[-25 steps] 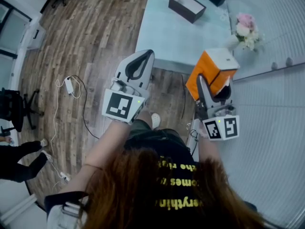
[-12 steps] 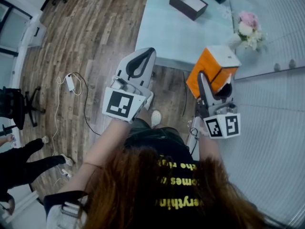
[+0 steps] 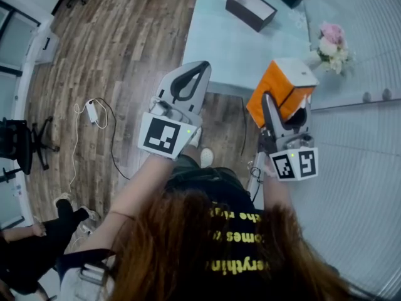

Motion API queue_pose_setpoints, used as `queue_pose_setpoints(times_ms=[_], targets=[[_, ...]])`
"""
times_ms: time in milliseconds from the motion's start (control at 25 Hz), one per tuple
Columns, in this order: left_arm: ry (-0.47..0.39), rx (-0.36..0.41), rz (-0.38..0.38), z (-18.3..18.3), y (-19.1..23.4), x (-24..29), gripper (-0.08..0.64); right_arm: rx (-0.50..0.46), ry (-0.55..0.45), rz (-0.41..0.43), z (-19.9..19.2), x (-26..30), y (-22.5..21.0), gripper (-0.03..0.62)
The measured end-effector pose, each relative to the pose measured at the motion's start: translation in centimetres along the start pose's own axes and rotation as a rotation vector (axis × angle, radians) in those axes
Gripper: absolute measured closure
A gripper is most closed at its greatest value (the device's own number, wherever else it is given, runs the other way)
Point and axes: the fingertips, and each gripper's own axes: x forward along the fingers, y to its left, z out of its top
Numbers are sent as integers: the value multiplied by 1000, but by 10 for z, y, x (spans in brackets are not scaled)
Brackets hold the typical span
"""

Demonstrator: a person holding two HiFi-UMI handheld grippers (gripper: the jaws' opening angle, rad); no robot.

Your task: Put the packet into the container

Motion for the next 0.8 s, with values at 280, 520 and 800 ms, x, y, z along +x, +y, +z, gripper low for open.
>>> queue_pose_setpoints(times_ms=[280,520,800], targets=[[-20,48,-13,5,30,15,561,-14,-4,15,-1,38,13,219],[-41,39,-39,11,53,27,561,-24,-7,24,-3,70,26,219],[-49,20,-42,6,80,39,561,-40,10,3,-11,92,23,219]])
